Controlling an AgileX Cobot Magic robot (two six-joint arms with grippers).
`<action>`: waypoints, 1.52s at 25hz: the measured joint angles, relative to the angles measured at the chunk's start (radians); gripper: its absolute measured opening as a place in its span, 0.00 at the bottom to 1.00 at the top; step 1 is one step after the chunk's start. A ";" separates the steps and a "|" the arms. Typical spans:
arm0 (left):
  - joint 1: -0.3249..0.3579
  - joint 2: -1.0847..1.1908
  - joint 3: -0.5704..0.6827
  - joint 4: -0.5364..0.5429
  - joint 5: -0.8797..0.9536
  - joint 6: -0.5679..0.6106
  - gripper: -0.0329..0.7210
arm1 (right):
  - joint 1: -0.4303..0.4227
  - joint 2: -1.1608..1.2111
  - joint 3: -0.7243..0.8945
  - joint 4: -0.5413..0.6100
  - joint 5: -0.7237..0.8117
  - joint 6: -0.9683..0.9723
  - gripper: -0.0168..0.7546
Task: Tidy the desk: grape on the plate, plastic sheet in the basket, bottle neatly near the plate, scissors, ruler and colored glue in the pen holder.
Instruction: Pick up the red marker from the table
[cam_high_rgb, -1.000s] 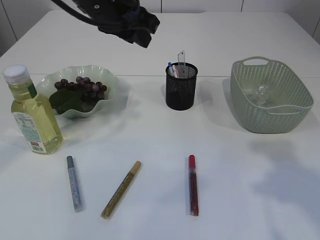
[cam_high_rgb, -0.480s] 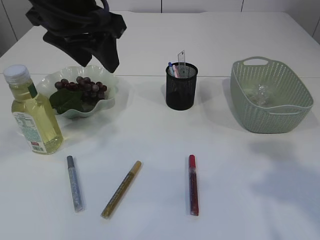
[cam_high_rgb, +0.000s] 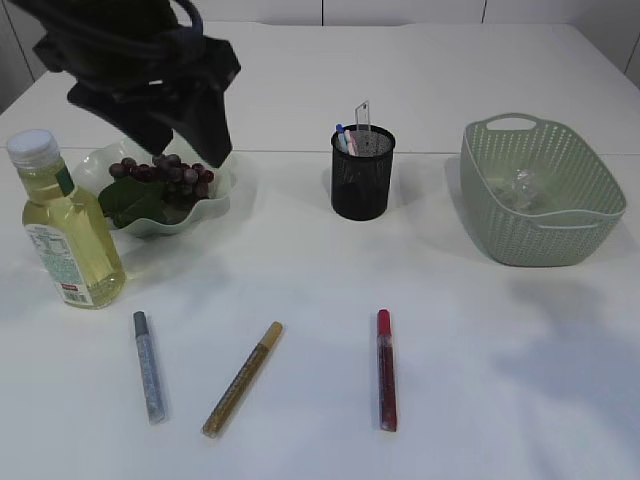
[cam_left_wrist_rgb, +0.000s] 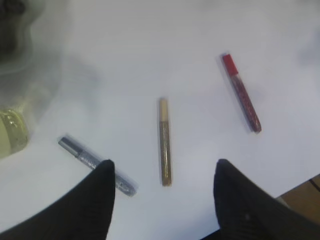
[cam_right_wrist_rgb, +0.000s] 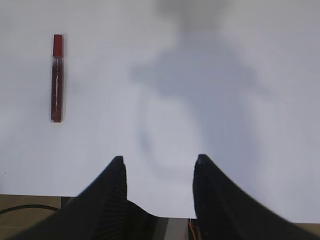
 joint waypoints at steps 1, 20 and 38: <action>0.000 -0.013 0.029 -0.005 0.000 -0.002 0.65 | 0.000 0.000 0.000 0.000 0.000 0.007 0.49; -0.002 -0.286 0.220 -0.094 0.002 -0.017 0.62 | 0.000 0.064 0.061 0.097 -0.124 0.040 0.49; -0.002 -0.418 0.357 -0.145 0.004 -0.023 0.62 | 0.289 0.446 -0.011 -0.019 -0.236 0.286 0.49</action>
